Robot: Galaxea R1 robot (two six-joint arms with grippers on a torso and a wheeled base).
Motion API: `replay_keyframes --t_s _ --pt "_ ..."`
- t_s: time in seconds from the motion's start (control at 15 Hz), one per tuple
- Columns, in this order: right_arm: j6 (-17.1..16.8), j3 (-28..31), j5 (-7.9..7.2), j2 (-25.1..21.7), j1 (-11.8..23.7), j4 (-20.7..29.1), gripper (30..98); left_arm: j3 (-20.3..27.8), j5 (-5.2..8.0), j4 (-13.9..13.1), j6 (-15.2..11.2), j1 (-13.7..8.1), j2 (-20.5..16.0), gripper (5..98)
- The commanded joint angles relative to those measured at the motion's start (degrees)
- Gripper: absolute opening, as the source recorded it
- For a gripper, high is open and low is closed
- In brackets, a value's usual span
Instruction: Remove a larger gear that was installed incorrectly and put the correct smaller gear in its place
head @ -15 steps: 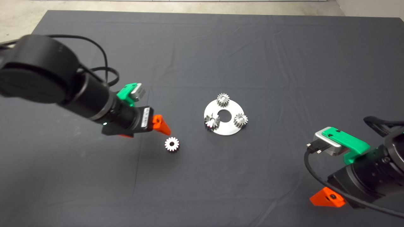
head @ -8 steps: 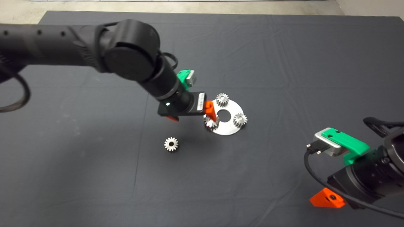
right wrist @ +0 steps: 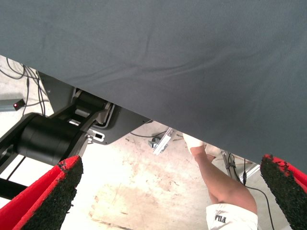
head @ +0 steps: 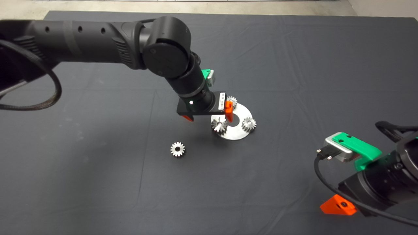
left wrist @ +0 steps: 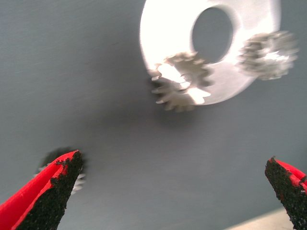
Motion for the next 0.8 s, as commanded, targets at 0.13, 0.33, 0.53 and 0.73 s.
replay_keyframes --t_s 0.13,0.33,0.53,0.73 --pt "0.2 0.1 -2.35 -0.1 0.9 1.7 97.7 -1.3 7.94 2.7 -1.9 -0.7 5.0 98.1" --pt "0.2 0.2 -2.35 -0.1 0.9 1.7 97.7 -3.2 8.03 2.9 -1.9 -0.7 7.7 98.1" --pt "0.2 0.2 -2.35 -0.1 0.9 1.7 97.7 -5.8 8.11 3.8 -1.8 0.1 9.3 98.1" --pt "0.2 0.1 -2.35 -0.1 0.9 1.7 97.7 -6.7 8.2 4.4 -1.5 4.1 9.6 98.1"
